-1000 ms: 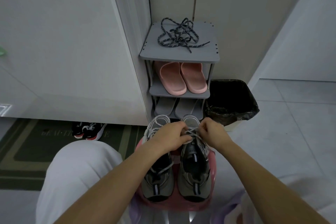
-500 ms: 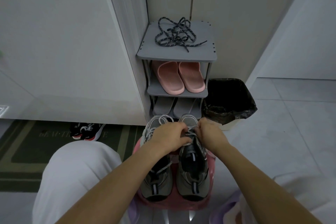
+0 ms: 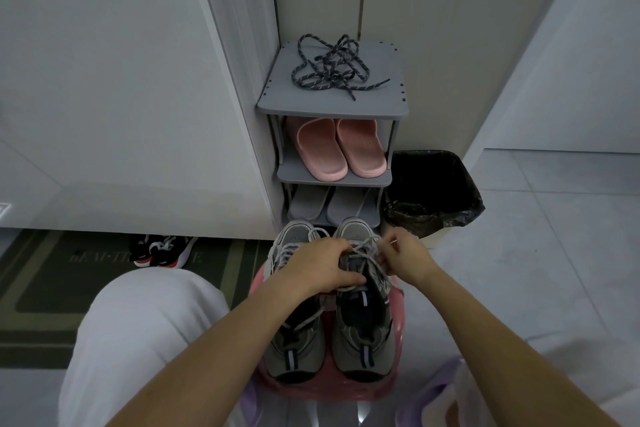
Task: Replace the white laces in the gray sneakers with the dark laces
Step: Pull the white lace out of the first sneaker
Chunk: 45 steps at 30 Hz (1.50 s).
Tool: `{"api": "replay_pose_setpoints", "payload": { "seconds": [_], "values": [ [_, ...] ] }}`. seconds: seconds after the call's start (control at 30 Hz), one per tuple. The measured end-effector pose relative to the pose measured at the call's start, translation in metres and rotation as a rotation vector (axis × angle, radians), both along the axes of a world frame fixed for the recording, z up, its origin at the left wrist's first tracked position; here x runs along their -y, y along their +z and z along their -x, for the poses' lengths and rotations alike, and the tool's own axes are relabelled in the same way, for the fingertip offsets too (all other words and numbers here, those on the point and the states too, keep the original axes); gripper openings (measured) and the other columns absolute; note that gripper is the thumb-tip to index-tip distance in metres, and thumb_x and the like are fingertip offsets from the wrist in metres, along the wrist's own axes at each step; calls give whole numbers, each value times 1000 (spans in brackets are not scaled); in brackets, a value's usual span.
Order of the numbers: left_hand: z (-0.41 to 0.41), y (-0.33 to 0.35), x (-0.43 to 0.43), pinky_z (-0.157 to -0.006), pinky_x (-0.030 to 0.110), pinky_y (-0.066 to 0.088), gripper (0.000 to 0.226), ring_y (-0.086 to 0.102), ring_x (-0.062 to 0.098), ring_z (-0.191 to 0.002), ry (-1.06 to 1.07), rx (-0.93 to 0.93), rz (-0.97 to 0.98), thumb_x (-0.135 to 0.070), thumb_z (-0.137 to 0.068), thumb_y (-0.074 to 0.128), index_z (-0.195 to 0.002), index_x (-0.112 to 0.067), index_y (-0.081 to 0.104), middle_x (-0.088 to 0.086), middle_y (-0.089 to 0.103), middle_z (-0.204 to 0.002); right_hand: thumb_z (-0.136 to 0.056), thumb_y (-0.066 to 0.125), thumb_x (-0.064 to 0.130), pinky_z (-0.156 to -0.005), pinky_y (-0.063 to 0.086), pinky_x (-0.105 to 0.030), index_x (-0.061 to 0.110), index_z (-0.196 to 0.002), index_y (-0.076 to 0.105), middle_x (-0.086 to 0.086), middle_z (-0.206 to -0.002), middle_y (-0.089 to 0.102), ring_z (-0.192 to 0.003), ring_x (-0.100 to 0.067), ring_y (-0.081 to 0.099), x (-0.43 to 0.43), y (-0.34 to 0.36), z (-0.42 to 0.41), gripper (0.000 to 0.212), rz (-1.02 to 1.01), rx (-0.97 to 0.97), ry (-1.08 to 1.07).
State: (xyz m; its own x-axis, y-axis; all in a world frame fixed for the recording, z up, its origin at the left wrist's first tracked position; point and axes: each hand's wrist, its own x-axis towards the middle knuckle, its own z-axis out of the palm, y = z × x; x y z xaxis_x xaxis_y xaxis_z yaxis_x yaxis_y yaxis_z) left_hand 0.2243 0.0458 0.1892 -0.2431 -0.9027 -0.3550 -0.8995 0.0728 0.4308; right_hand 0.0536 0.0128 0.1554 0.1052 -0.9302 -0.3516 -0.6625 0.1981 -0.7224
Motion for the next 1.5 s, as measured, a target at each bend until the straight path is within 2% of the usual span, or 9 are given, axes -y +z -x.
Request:
{"api": "replay_pose_setpoints", "payload": {
  "seconds": [0.1,0.23,0.43,0.63,0.83,1.0,1.2,1.33,1.5],
  "values": [
    [-1,-1,0,-96,36,47,66,55,18,-115,27,-34,-8,-54,-76,68,-130,-20,51,0,57,-127,-86,65,18,-74,54,-44,11,-74,54,-6,-70,57,-71,-28,58,-3,1,-1,18,0,-16,64],
    [-2,-2,-1,-97,33,46,72,54,16,-118,55,-68,-21,-55,-74,70,-133,-20,47,-2,55,-131,-95,49,23,-60,45,-32,11,-76,48,-1,-67,51,-65,-21,53,-5,-4,-3,23,98,-119,76],
    [-4,-3,-2,-98,31,45,76,52,15,-121,83,-103,-38,-55,-73,71,-135,-21,45,-2,53,-135,-91,59,14,-58,53,-33,10,-81,49,-7,-66,58,-60,-20,57,-4,-7,-1,15,-68,164,-146],
    [-5,-5,-2,-100,29,44,78,51,14,-123,98,-129,-47,-54,-72,72,-136,-20,45,-2,52,-136,-93,54,19,-65,49,-35,4,-86,53,-4,-69,57,-65,-21,55,-5,-7,-3,16,10,-10,-23],
    [-6,-7,-3,-96,30,43,75,52,15,-121,59,-71,-4,-61,-78,62,-137,-20,44,-3,52,-137,-98,46,14,-50,47,-29,6,-89,40,-13,-65,56,-52,-22,52,-3,1,0,14,-111,276,-194],
    [-6,-10,-3,-95,31,46,65,54,16,-117,65,-56,6,-60,-85,53,-136,-22,45,-3,54,-133,-91,58,16,-72,52,-38,20,-69,47,-3,-66,56,-68,-23,57,-6,-2,-1,25,-32,-25,22],
    [-5,-11,-3,-99,36,46,60,53,17,-119,71,-51,-5,-57,-88,51,-136,-22,45,-2,55,-133,-101,31,13,-51,48,-31,8,-89,35,-15,-69,58,-54,-24,53,-4,-1,-2,14,-64,265,-276],
    [-5,-12,-3,-97,36,46,60,54,17,-117,75,-55,0,-57,-87,51,-135,-22,45,-2,55,-132,-92,57,23,-58,43,-26,13,-76,46,-2,-66,52,-61,-14,50,-7,-5,-5,21,-42,55,-51],
    [-5,-14,-3,-97,37,47,62,54,16,-117,86,-59,0,-59,-86,51,-136,-23,44,-3,55,-132,-98,44,18,-55,37,-20,18,-74,42,4,-67,50,-65,-15,51,-7,-8,-6,24,63,-24,-48]
  ]
}}
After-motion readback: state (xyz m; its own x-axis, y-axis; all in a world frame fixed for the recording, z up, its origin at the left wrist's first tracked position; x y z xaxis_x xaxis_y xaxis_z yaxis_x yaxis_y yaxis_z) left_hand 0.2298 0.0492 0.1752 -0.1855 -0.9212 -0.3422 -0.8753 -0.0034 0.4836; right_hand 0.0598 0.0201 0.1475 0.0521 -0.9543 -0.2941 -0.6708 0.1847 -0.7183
